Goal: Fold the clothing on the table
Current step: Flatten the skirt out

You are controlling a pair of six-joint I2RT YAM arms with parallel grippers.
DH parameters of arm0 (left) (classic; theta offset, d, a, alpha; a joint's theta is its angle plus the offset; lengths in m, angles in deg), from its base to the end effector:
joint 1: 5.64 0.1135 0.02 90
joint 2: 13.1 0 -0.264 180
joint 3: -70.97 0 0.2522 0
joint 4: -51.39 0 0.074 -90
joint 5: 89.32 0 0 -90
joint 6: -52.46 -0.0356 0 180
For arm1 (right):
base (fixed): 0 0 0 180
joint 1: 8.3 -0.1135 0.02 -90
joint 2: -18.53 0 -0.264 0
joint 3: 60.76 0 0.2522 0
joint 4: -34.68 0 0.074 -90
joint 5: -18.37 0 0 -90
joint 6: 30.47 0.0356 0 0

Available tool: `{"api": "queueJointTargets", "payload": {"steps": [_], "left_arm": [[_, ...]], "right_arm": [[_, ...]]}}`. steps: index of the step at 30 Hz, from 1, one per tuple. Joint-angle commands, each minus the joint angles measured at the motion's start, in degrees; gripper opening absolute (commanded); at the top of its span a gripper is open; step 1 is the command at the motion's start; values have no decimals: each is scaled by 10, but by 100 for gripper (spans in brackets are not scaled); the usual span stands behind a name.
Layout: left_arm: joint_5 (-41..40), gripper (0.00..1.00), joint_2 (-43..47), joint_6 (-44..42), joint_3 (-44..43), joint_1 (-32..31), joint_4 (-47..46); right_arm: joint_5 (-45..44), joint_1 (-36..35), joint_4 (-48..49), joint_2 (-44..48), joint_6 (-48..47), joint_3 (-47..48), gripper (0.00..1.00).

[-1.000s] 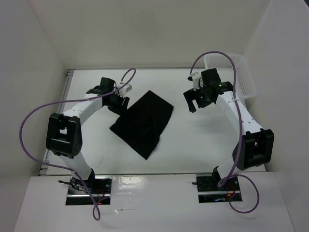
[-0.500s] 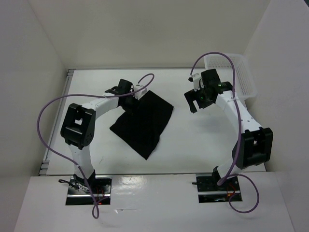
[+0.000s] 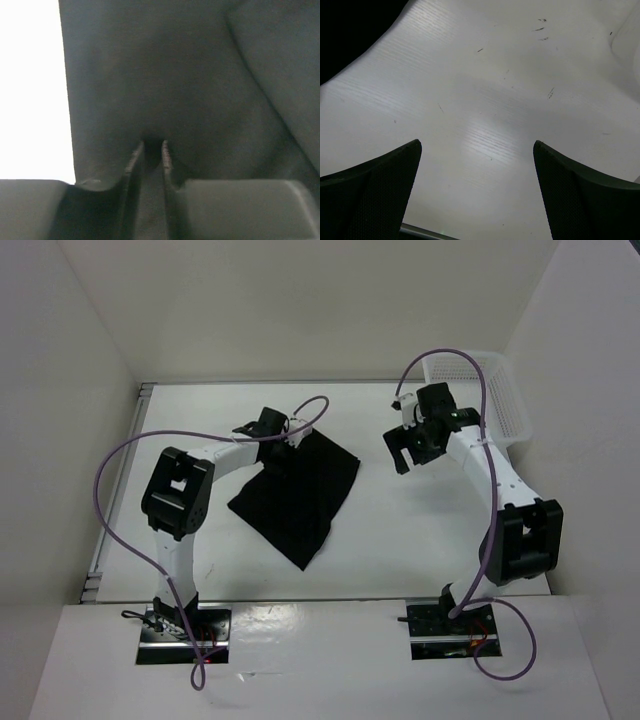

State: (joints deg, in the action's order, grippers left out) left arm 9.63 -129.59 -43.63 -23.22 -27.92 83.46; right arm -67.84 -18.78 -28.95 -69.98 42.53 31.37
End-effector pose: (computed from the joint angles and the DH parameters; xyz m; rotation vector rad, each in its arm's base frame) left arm 0.4001 -0.1699 0.1654 0.6817 2.4375 -0.3105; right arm 0.3138 0.0604 0.2985 -0.6436 2.5347 0.0465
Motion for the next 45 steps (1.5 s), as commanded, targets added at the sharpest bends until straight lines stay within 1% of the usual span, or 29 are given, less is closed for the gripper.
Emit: {"api": "queueJointTargets", "payload": {"steps": [1, 3, 6, 7, 9, 12, 16, 17, 18, 19, 20, 21, 24, 25, 28, 32, 36, 40, 45], "left_arm": [[-49, 25, -22, 64, 4, 6, 20], [-68, 23, -22, 90, -2, 27, 32], [-68, 23, -3, 104, -17, 54, 51], [-68, 23, -3, 110, -31, 72, 59], [-54, 23, -3, 116, -42, 90, 81], [-47, 23, -8, 129, -42, 119, 86], [-34, 23, -3, 129, -42, 137, 86], [-28, 23, -3, 129, -42, 142, 86], [-28, 23, -3, 129, -42, 142, 91], [-19, 24, 2, 129, -42, 142, 91], [-6, 24, 7, 123, -42, 148, 91], [1, 26, 7, 123, -37, 148, 91], [24, 31, 25, 110, -15, 148, 85], [24, 33, 33, 104, -10, 148, 85], [37, 36, 45, 89, -2, 153, 96], [46, 36, 64, 83, 12, 169, 108], [72, 36, 76, 70, 19, 183, 121], [66, 36, 109, 70, 39, 203, 121], [48, 36, 166, 70, 66, 208, 121]], "right_arm": [[16, 3, -15, -16, 0, 34, 96], [23, 3, -20, -24, 0, 45, 96], [39, 3, -26, -46, 0, 75, 96], [50, 3, -32, -60, 0, 92, 96], [59, 3, -38, -73, 0, 111, 96], [78, -3, -58, -102, 0, 150, 96], [78, -52, -78, -145, 6, 237, 94], [78, -82, -78, -158, 6, 255, 94], [78, -101, -87, -190, 6, 271, 93], [68, -120, -87, -208, 11, 306, 93], [60, -159, -94, -226, 11, 324, 93], [47, -177, -94, -261, 18, 343, 92], [35, -224, -106, -322, 32, 435, 92], [28, -232, -106, -334, 37, 446, 92], [8, -256, -96, -357, 51, 452, 92], [-4, -276, -72, -380, 71, 438, 92], [-23, -281, -51, -405, 85, 433, 92], [-35, -281, -13, -421, 114, 420, 92], [-57, -292, 12, -441, 131, 420, 92]]}}
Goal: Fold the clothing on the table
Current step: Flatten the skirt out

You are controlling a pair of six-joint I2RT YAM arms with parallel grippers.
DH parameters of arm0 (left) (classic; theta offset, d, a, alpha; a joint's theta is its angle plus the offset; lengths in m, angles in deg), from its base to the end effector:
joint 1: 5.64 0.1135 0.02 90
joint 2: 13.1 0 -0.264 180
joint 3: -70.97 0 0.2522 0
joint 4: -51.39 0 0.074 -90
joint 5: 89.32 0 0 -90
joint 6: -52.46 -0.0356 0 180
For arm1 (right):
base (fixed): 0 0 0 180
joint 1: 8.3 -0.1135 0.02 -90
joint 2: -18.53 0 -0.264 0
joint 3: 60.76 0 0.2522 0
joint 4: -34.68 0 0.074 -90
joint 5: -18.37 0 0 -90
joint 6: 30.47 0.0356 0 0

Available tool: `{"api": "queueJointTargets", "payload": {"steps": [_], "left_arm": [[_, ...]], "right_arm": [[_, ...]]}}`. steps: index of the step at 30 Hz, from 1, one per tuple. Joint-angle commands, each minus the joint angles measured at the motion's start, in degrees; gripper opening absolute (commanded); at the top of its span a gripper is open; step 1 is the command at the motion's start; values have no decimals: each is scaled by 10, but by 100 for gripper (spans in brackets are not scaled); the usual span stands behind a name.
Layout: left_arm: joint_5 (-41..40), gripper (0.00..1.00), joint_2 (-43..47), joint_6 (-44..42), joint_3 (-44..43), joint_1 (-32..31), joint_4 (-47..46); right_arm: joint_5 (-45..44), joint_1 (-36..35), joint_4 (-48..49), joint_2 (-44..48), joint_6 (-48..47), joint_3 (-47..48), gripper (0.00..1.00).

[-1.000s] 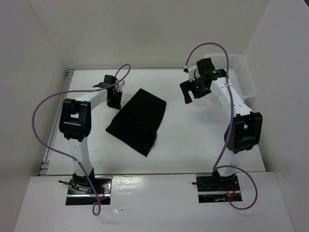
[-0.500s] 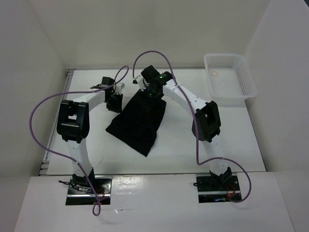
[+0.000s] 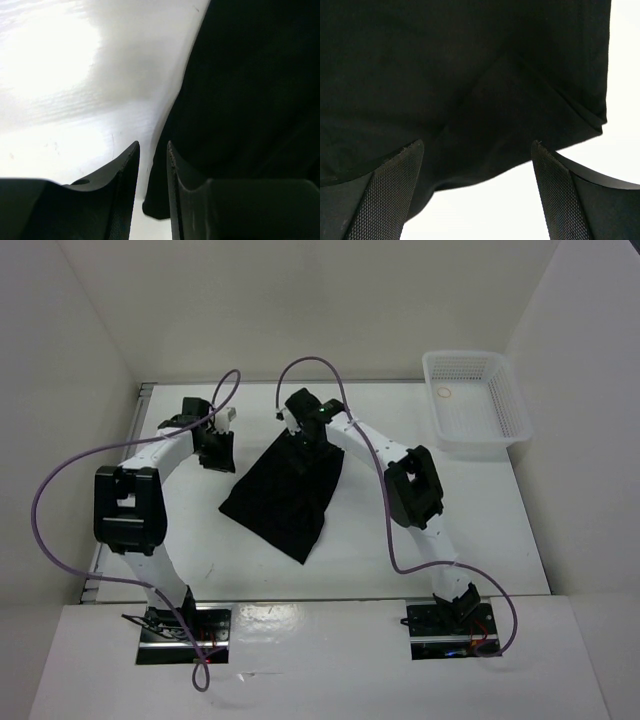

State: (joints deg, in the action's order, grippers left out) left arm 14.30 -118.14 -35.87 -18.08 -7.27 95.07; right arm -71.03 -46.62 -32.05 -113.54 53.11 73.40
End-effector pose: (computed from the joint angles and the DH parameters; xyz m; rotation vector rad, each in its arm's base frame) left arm 0.3854 -0.0194 0.2052 0.0833 2.6008 -0.3308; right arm 0.3888 0.3078 0.2196 -1.0355 2.5077 0.1814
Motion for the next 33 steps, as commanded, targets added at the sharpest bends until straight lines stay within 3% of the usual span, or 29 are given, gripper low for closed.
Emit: {"api": "queueJointTargets", "payload": {"steps": [1, 7, 11, 22, 25, 27, 29, 33], "left_arm": [[-6, 36, 61, -8, 20, 1, 5], [-38, 36, 114, -14, 44, 14, 15], [-46, 37, 162, -14, 66, 30, 16], [-64, 39, 221, -20, 104, 41, 16], [-69, 39, 228, -25, 110, 41, 16], [-69, 39, 228, -26, 116, 41, 16], [-69, 39, 228, -26, 116, 41, 16], [-59, 39, 228, -26, 116, 41, 16]], "right_arm": [[-25, -14, 43, -13, 25, 0, 92], [-36, -19, 66, -31, 36, -5, 92], [-53, -24, 79, -50, 42, -10, 86], [-80, -25, 89, -100, 42, 20, 52], [-85, -25, 84, -106, 42, 26, 31], [-91, -25, 79, -106, 42, 33, 24], [-98, -25, 79, -100, 42, 33, 18], [-104, -25, 79, -78, 24, 33, 15]]}}
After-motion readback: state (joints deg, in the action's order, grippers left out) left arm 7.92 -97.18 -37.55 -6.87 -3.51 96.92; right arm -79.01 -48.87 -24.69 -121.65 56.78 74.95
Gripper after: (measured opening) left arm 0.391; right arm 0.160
